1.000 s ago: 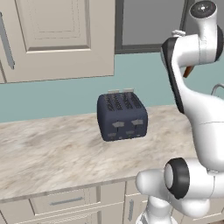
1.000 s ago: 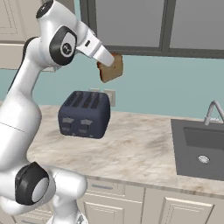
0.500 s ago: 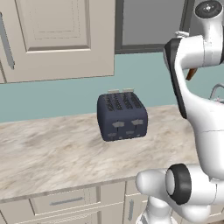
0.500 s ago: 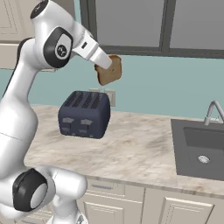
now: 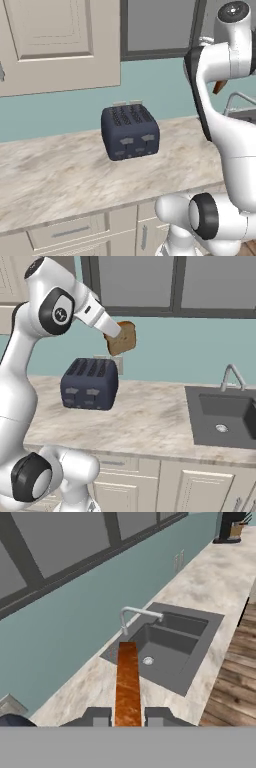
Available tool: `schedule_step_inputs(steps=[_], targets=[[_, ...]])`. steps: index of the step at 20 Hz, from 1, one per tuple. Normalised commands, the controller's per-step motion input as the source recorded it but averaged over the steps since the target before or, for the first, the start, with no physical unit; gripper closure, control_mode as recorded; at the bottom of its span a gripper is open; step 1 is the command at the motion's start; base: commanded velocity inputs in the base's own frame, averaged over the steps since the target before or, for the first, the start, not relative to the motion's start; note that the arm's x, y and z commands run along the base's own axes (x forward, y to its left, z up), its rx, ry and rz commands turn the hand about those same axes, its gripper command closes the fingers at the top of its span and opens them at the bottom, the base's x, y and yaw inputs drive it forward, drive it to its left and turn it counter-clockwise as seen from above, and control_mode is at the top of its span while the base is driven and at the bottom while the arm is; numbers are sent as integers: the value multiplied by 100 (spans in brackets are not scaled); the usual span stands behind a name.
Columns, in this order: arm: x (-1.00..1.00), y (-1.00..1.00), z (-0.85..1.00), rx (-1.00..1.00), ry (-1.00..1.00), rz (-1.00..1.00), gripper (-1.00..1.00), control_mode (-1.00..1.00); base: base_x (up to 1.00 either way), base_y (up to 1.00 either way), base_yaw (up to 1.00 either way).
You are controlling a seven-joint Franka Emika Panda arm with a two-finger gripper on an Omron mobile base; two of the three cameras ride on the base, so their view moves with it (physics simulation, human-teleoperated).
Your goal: Start the toaster. Once the lever pops up, take the bread to the plate on the dining counter.
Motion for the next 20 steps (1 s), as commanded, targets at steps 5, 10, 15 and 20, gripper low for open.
schedule_step_inputs(steps=[5,10,15,20], targets=[[0,0,0,0,0,0,100,100,-43,11,-43],[0,0,0,0,0,0,100,100,-44,12,-51],[0,0,0,0,0,0,100,100,-39,14,-58],[0,0,0,0,0,0,100,100,-37,14,-62]])
